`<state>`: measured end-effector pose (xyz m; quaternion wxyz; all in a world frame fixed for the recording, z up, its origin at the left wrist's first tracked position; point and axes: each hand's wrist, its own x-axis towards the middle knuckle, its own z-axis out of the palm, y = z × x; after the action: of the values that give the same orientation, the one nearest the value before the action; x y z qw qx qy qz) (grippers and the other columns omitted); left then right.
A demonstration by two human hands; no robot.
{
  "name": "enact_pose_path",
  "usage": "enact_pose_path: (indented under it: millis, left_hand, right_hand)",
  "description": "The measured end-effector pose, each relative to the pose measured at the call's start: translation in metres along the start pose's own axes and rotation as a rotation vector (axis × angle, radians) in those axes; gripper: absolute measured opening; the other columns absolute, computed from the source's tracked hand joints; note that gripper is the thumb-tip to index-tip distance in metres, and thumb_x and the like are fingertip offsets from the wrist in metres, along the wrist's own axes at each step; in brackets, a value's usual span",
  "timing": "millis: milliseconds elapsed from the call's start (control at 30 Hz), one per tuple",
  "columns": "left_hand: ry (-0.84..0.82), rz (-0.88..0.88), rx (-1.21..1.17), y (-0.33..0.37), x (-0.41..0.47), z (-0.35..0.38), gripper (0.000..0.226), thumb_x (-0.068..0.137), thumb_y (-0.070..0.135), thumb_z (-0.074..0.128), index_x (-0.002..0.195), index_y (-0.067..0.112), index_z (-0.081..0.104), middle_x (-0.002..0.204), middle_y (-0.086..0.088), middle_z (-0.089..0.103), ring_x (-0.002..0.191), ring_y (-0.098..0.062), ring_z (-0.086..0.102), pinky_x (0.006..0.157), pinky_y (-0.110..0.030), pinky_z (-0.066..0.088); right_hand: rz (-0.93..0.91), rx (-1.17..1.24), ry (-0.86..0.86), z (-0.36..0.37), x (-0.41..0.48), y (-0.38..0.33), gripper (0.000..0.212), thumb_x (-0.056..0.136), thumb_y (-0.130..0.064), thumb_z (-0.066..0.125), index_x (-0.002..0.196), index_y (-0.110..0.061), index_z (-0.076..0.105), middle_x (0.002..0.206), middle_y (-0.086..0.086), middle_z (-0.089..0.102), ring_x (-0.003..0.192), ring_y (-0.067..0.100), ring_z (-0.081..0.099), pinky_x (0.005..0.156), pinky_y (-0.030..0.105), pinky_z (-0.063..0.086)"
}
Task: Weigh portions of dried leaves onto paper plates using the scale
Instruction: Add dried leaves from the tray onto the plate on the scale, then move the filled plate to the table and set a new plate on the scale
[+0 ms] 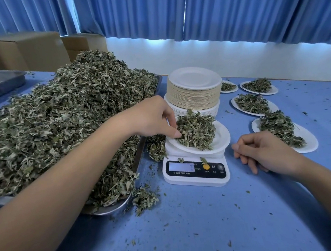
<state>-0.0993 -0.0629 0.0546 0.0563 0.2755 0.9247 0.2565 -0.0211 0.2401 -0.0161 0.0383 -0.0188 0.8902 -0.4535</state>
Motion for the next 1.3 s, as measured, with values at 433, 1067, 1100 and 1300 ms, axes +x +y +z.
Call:
enact_pose_path:
  millis: [433,1067,1100,1300]
  left_hand:
    - [0.078,-0.144,0.113,-0.013,0.007,0.010,0.026,0.091,0.039,0.071,0.103,0.016,0.071,0.081,0.006,0.062,0.077,-0.011,0.059,0.073,-0.031,0.051]
    - [0.029,-0.287,-0.428,0.045,0.020,0.024,0.025,0.087,0.015,0.079,0.103,-0.002,0.071,0.081,-0.015,0.070,0.066,-0.019,0.054,0.046,-0.023,0.038]
    - [0.013,-0.291,-0.441,0.054,0.024,0.026,0.021,0.088,0.014,0.077,0.100,-0.003,0.071,0.076,-0.014,0.067,0.063,-0.017,0.053,0.044,-0.022,0.036]
    - [-0.050,-0.271,-0.539,0.108,0.056,0.050,0.010,0.098,0.009,0.063,0.091,0.003,0.062,0.069,-0.010,0.063,0.050,-0.010,0.053,0.043,-0.021,0.028]
  right_hand:
    - [0.015,0.245,0.163,0.012,0.004,-0.005,0.044,0.101,-0.043,0.060,0.074,-0.011,0.073,0.066,0.010,0.065,0.044,0.025,0.057,0.036,0.024,0.033]
    - [0.170,0.696,0.299,-0.012,-0.029,-0.021,0.023,0.096,-0.006,0.065,0.076,-0.009,0.056,0.057,0.008,0.054,0.047,0.016,0.060,0.038,0.022,0.042]
    - [0.179,0.700,0.324,-0.017,-0.033,-0.018,0.021,0.096,-0.005,0.065,0.078,-0.009,0.056,0.058,0.008,0.051,0.047,0.016,0.060,0.038,0.022,0.042]
    - [0.214,0.699,0.461,-0.066,-0.049,0.005,0.015,0.096,-0.004,0.062,0.082,-0.006,0.058,0.058,0.006,0.050,0.046,0.014,0.057,0.038,0.023,0.042]
